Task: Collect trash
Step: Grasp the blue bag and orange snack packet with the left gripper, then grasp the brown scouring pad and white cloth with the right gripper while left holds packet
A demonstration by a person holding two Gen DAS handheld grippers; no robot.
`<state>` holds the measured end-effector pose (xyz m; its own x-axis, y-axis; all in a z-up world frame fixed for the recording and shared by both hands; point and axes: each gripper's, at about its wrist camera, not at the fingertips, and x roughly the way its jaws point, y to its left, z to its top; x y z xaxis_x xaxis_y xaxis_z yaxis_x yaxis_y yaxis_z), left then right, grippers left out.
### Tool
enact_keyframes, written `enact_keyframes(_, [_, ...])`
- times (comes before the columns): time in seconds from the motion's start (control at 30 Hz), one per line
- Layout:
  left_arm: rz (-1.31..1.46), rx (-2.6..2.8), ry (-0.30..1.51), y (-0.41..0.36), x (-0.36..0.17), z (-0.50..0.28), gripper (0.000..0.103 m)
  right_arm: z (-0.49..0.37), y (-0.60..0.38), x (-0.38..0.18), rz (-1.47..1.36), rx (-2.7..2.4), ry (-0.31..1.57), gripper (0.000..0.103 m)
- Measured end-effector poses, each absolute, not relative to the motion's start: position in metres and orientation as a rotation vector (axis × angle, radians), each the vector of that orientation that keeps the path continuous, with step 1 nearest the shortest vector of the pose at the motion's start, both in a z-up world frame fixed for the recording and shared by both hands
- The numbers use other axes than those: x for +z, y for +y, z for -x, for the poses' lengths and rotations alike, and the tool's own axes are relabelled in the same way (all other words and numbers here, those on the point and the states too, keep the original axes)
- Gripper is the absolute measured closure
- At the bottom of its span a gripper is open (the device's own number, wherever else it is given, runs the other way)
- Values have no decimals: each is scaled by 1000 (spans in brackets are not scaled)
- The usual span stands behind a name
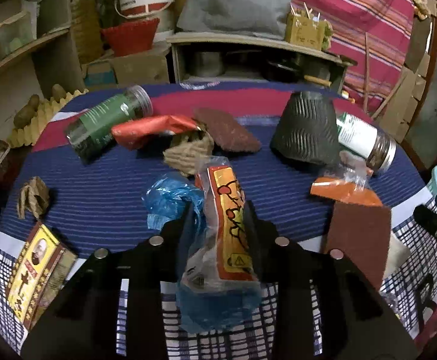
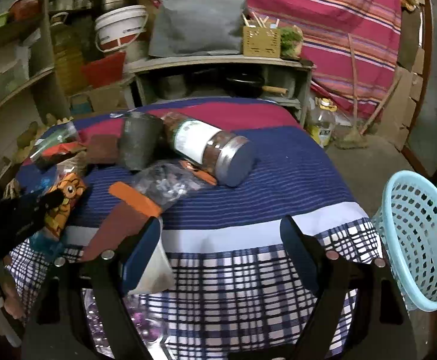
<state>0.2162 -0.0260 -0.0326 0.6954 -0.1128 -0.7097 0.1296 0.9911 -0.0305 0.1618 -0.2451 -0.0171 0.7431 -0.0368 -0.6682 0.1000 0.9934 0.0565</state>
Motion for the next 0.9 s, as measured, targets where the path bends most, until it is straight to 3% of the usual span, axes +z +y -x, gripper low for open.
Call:
enact_keyframes(0.33, [65, -127, 665, 6, 14, -192, 75, -154, -213, -13, -62, -2, 739, 22])
enact_keyframes(0.6, [85, -92, 728, 24, 2, -202, 75, -166, -185, -29, -60, 29, 804, 23])
enact_keyframes(0.67, [80, -85, 747, 25, -4, -206, 76, -172, -182, -34, -78, 42, 825, 34])
enact_keyframes(0.73, [79, -89, 749, 25, -6, -208, 91, -179, -180, -39, -98, 61, 850, 46])
enact_keyframes(0.87, [93, -94, 756, 30, -8, -212, 91, -181, -176, -35, -87, 70, 815, 71])
enact_keyframes(0.9, [94, -91, 757, 30, -8, -212, 91, -180, -176, -33, -87, 73, 806, 73])
